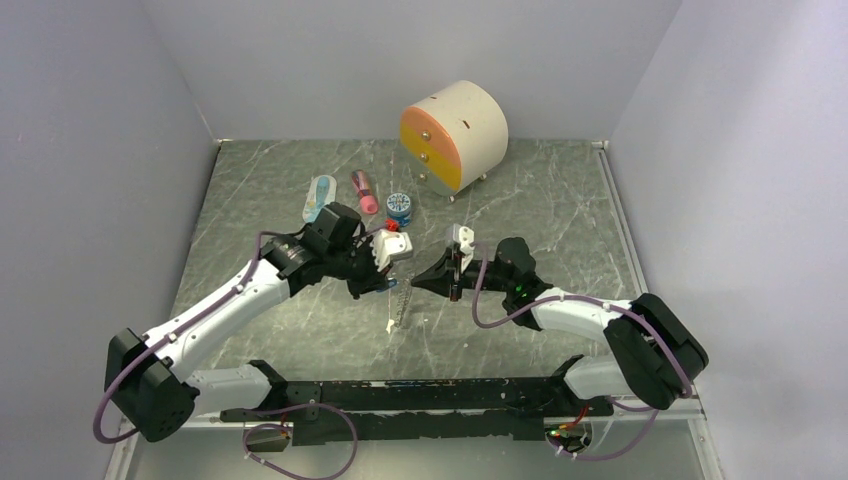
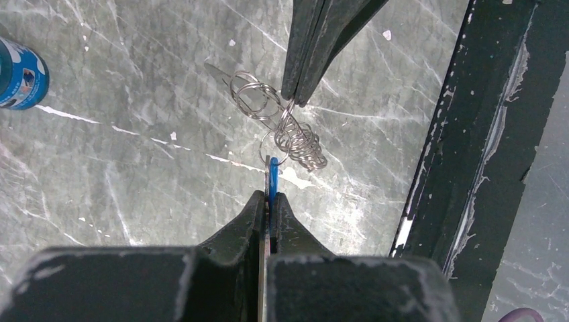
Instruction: Remove the keys from the keyring
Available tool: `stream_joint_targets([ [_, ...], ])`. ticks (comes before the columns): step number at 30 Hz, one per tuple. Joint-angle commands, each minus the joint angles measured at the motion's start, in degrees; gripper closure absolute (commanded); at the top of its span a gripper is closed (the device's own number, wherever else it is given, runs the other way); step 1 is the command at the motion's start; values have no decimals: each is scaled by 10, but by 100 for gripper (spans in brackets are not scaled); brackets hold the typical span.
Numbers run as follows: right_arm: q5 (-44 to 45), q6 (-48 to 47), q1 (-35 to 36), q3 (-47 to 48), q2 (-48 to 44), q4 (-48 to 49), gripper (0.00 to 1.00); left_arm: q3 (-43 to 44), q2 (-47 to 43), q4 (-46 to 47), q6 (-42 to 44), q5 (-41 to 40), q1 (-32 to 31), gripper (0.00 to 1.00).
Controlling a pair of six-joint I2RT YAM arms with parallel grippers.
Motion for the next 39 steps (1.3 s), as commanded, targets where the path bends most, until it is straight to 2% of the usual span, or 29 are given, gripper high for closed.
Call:
stream_joint_targets([
  [1, -7, 43, -6, -6, -10, 81, 100, 7, 14, 8, -1, -2, 2, 98],
  [8, -4, 69, -8, -15, -14, 117, 100, 14, 40, 5, -2, 21, 2, 97],
  [18, 7, 69, -9, -18, -24, 113, 100, 10, 27, 7, -6, -2, 2, 97],
  [29, 49, 107, -9, -33, -27, 175, 100, 27, 66, 8, -13, 81, -3, 97],
  [39, 38, 137, -10, -32, -13, 214, 100, 31, 89, 27, -28, 103, -13, 97],
])
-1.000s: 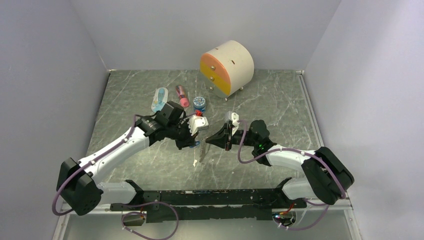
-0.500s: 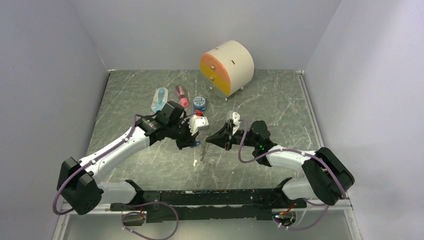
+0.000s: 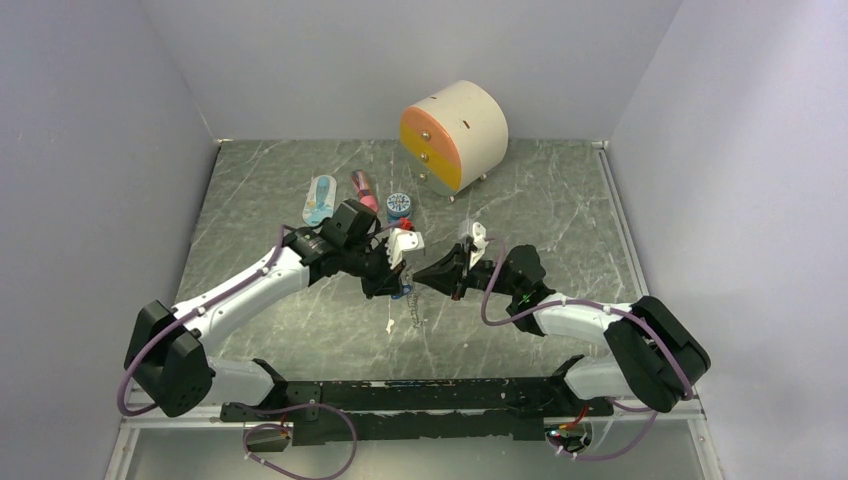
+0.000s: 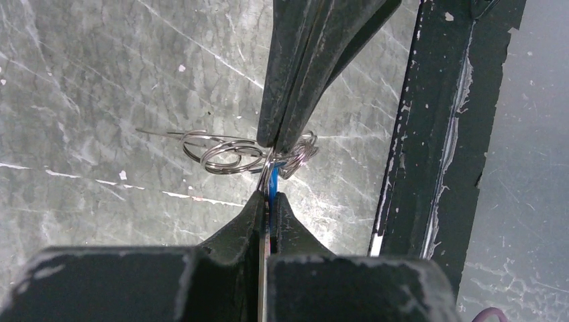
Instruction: Remove the keys from the keyring
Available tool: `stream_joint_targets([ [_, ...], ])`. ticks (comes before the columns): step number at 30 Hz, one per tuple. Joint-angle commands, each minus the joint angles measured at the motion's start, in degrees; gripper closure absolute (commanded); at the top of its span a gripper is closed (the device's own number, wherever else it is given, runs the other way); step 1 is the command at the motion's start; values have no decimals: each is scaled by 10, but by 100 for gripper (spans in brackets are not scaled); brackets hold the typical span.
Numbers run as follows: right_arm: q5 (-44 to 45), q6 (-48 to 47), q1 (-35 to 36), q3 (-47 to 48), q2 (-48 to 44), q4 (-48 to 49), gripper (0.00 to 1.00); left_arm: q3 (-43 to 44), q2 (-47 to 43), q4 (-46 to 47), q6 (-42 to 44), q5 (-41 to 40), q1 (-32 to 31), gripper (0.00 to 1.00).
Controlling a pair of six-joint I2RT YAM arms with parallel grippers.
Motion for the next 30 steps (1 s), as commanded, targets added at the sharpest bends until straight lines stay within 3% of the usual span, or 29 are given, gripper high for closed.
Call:
stream_joint_targets([
  [1, 4, 27, -4, 3, -2, 97, 100, 17, 11, 3, -14, 20, -6, 97],
  [12, -24, 66, -4, 9, 27, 144, 100, 5, -10, 42, -36, -4, -6, 97],
  [30, -20, 20, -6, 11, 24, 79, 100, -25, -95, 58, -27, -117, -6, 97],
])
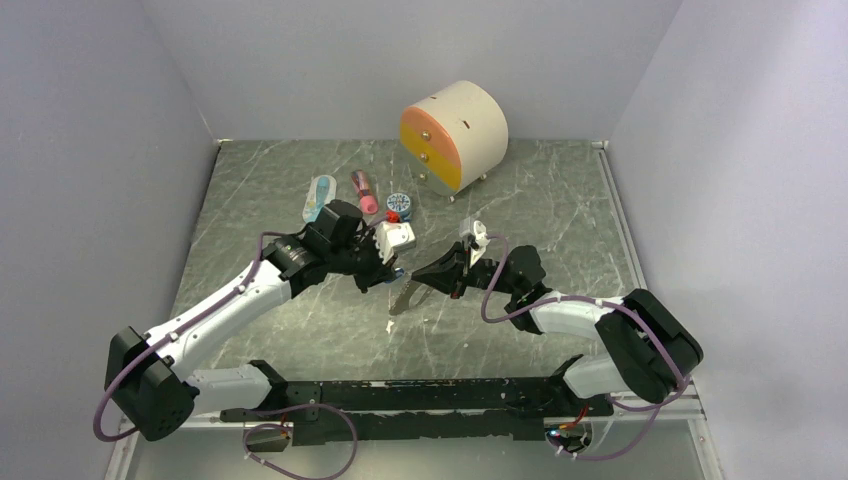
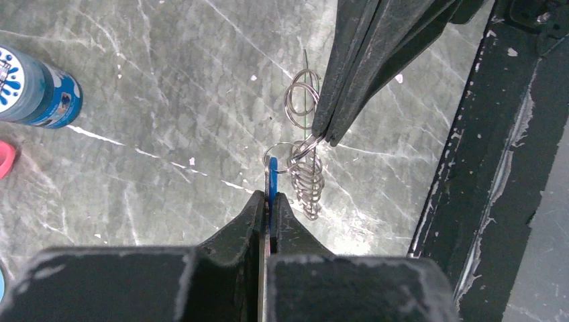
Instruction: Remove the keys from the keyring
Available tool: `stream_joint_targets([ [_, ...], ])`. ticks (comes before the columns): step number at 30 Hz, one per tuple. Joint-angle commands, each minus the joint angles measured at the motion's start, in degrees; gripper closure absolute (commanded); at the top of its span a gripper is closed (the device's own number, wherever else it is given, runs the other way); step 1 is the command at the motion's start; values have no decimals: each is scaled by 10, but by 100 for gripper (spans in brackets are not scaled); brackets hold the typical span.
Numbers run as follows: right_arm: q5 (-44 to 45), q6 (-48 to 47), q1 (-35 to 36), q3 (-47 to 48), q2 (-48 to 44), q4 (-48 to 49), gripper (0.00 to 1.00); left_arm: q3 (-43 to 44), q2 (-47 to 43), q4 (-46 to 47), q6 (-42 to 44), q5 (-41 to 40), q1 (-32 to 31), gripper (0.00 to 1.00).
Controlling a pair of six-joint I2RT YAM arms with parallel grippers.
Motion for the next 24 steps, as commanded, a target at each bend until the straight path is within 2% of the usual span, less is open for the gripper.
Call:
stream_joint_targets([
  [1, -7, -23, -3, 12, -7, 7, 100, -7, -23, 17, 3, -26, -3, 98],
  [24, -17, -63, 1, 19, -9, -68, 100, -25, -69, 33, 9, -46, -2, 97],
])
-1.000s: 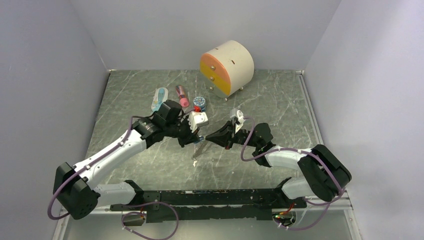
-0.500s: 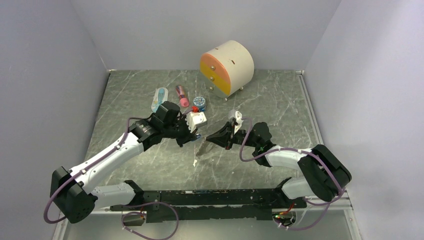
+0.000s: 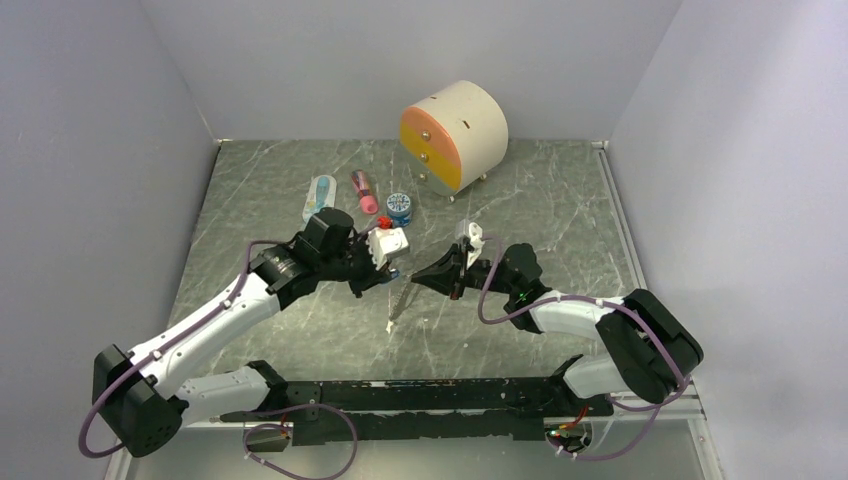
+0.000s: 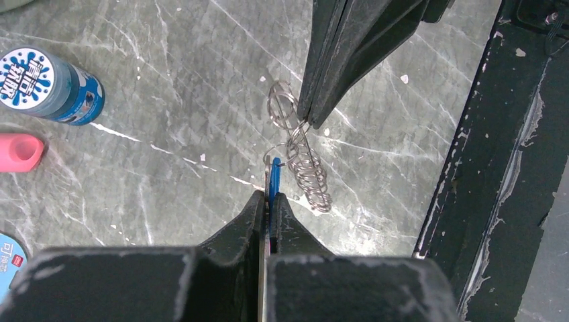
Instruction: Remove the keys from the keyring
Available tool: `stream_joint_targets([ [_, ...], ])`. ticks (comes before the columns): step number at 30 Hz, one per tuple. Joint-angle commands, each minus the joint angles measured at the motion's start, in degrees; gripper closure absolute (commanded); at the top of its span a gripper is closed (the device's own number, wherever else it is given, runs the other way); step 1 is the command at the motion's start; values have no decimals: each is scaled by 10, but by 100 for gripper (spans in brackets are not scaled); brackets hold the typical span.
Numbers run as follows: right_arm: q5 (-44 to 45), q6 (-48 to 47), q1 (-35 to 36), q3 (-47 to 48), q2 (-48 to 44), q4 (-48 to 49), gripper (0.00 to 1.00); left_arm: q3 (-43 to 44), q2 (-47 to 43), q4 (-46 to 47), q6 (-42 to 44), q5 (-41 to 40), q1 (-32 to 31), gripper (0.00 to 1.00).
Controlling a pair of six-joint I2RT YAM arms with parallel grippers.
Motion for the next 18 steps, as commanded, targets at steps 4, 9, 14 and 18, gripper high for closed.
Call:
stream_joint_targets([
  [4, -11, -55, 13, 25, -12, -81, 100, 6, -18, 23, 8, -1, 2, 97],
  [9, 6, -88, 25, 34, -4, -130, 100, -1, -33, 37, 3, 3, 2, 97],
  [14, 5, -86, 31, 42, 21, -125, 100, -2, -37, 41, 1, 23, 2, 98],
  [18, 5, -87, 37, 53, 37, -127, 100, 4, -29, 39, -2, 53, 2, 97],
])
